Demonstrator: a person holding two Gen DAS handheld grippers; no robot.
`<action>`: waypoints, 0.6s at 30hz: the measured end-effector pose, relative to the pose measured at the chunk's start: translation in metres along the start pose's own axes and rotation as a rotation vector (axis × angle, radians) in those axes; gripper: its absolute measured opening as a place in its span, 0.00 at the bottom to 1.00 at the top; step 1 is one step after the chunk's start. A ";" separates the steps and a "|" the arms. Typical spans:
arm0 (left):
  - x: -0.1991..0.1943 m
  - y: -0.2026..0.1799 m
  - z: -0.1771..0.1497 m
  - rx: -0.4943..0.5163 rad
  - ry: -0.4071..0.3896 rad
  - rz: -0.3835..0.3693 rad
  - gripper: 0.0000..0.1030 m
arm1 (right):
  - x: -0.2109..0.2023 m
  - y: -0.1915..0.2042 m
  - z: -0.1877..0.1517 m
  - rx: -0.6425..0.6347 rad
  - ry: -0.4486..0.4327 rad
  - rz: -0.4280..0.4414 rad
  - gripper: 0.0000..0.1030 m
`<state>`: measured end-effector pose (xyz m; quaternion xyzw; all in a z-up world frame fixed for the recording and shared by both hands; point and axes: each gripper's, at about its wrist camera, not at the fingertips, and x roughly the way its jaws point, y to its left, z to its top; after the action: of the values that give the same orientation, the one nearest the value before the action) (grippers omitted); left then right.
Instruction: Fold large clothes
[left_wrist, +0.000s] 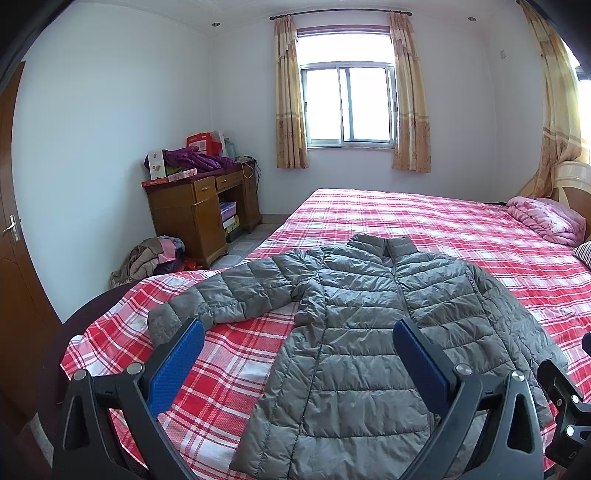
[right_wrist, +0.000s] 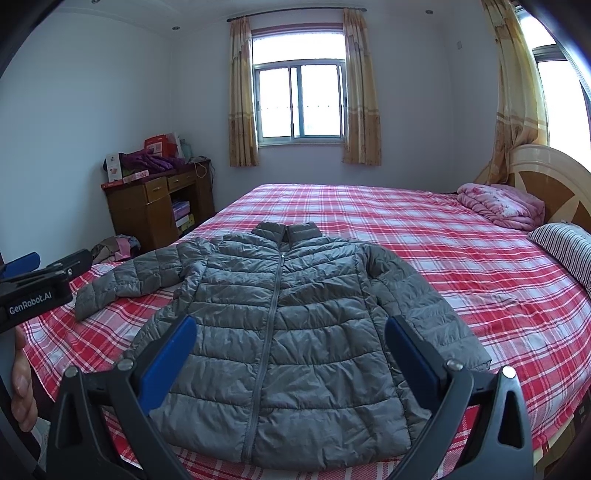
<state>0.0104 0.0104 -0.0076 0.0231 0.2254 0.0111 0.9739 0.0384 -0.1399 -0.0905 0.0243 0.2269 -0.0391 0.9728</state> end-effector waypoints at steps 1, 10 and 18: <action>0.001 -0.001 -0.001 0.000 0.003 -0.001 0.99 | 0.000 -0.001 0.000 -0.001 0.000 0.002 1.00; 0.030 -0.013 -0.018 0.014 0.079 -0.048 0.99 | 0.018 -0.018 -0.005 0.015 0.032 -0.008 1.00; 0.099 -0.026 -0.047 0.086 0.189 -0.016 0.99 | 0.066 -0.117 -0.025 0.180 0.140 -0.146 1.00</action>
<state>0.0789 -0.0105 -0.0949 0.0619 0.3166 -0.0040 0.9465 0.0759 -0.2586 -0.1459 0.0973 0.2907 -0.1284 0.9431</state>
